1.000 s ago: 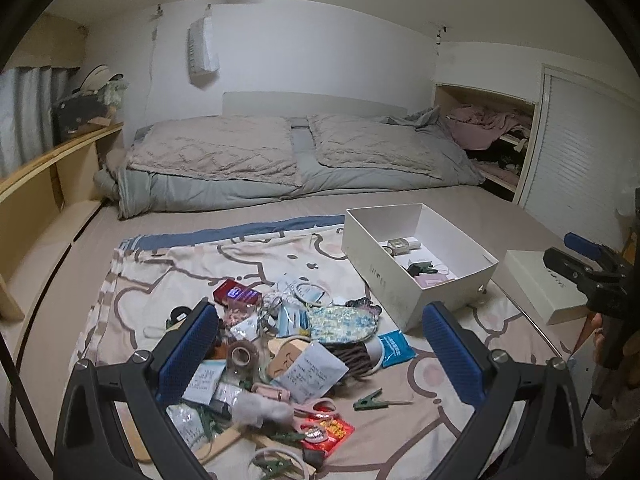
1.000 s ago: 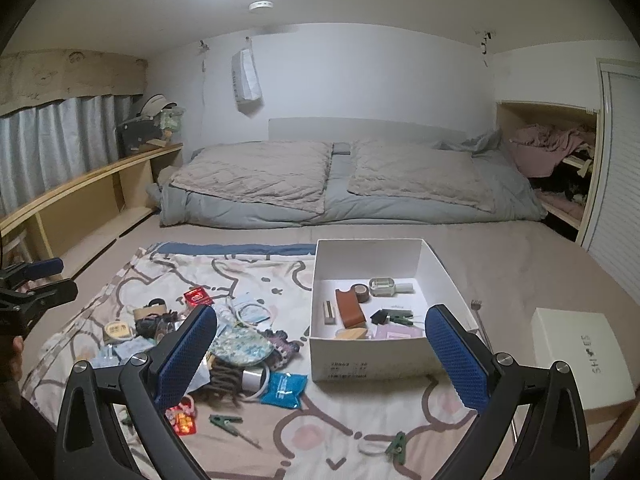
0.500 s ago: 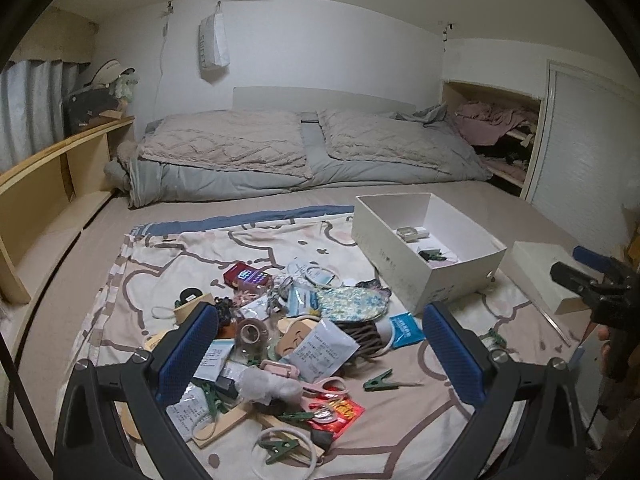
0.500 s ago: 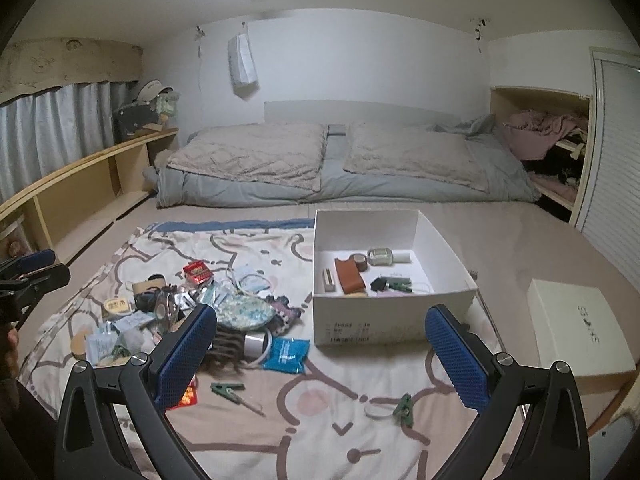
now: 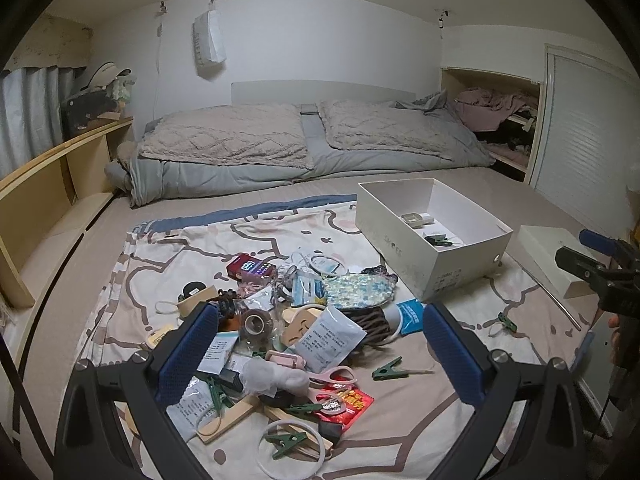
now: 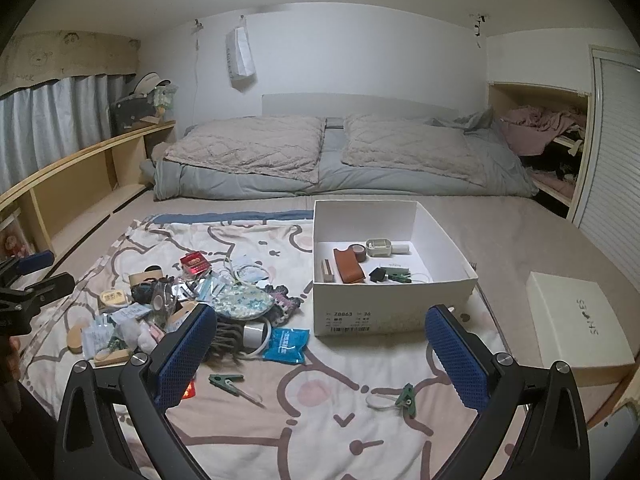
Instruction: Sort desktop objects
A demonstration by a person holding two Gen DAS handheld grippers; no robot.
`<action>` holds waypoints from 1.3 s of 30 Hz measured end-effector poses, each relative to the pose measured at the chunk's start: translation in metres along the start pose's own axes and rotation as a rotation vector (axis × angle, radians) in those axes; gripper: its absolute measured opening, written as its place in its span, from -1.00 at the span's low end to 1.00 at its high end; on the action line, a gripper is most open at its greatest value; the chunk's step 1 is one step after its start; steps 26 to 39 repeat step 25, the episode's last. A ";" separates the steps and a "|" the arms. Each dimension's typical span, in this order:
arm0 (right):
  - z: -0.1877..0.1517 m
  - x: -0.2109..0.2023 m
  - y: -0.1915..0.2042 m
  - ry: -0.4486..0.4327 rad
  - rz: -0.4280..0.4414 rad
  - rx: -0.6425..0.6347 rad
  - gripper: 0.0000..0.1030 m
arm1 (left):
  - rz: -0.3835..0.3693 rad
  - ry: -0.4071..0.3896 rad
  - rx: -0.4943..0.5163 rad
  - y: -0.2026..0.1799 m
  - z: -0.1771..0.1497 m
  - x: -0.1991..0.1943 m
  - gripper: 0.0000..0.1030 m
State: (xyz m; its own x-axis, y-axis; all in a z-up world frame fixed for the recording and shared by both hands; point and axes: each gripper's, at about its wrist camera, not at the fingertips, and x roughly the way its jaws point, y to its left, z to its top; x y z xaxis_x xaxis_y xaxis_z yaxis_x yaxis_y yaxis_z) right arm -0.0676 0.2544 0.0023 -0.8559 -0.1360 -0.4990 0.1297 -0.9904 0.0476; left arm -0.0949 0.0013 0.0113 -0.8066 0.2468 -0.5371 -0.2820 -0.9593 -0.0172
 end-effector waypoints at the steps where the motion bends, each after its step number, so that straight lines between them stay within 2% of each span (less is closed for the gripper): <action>1: 0.000 0.000 0.000 0.001 -0.001 -0.002 1.00 | -0.001 0.001 0.002 0.000 0.000 0.000 1.00; 39: -0.001 0.000 0.002 0.012 -0.010 -0.014 1.00 | 0.013 0.004 0.009 -0.001 -0.002 0.002 1.00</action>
